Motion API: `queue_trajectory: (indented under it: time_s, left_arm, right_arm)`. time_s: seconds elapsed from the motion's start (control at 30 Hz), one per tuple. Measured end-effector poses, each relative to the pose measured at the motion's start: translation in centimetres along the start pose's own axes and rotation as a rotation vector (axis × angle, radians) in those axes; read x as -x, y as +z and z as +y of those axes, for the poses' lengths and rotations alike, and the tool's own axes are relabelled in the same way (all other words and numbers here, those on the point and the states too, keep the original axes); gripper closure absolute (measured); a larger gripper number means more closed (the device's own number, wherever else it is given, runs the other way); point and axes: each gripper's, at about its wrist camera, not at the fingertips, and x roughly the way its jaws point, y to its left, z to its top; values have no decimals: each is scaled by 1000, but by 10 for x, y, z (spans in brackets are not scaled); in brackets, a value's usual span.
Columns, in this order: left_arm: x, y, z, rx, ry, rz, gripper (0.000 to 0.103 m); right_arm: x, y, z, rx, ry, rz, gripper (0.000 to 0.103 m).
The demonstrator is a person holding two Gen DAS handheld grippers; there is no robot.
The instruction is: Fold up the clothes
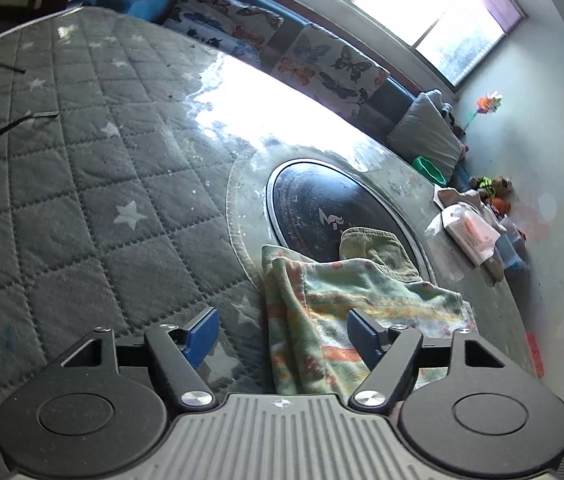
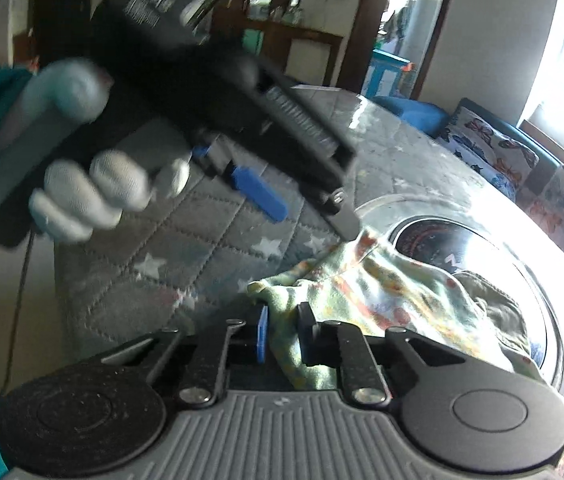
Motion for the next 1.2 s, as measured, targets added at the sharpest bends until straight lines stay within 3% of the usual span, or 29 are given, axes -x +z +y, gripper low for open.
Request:
queue_trajectory:
  time_s: [0.3,0.57,0.67,0.8,0.93,1.03,1.07,1.13,1.2]
  left_arm:
    - [-6,1,-3,106,-48,30,27]
    - [-27,-3,-2,252,-135,122,29]
    - [-37,-4,-3,276,-163,138,36]
    - [-48,-6,0,308,-207,168,56]
    - [-52,-6,1,332,-227,176,49]
    - [-53,-5,-5,309,-216,178,53]
    - [-54,-5,-6,304,-217,180,57]
    - [-59,-6,-6,293,-205,197,79]
    - [-62,-8,-4,292,-202,202,85]
  right_arm:
    - [19,2,-26,-141,26,-59,91]
    - [30,3,-41,-215,33,-106,91]
    - [37,1,-46,-231,38,-121,91]
    - [41,-2,-50,-238,48,-130,92]
    - [36,-3,-47,-241,49,-131,92]
    - [33,-4,-45,-238,60,-127,92]
    - [32,-5,-46,-237,61,-128,91]
    - [33,-6,-48,-237,70,-130,90]
    - [36,-9,-51,-242,74,-138,84]
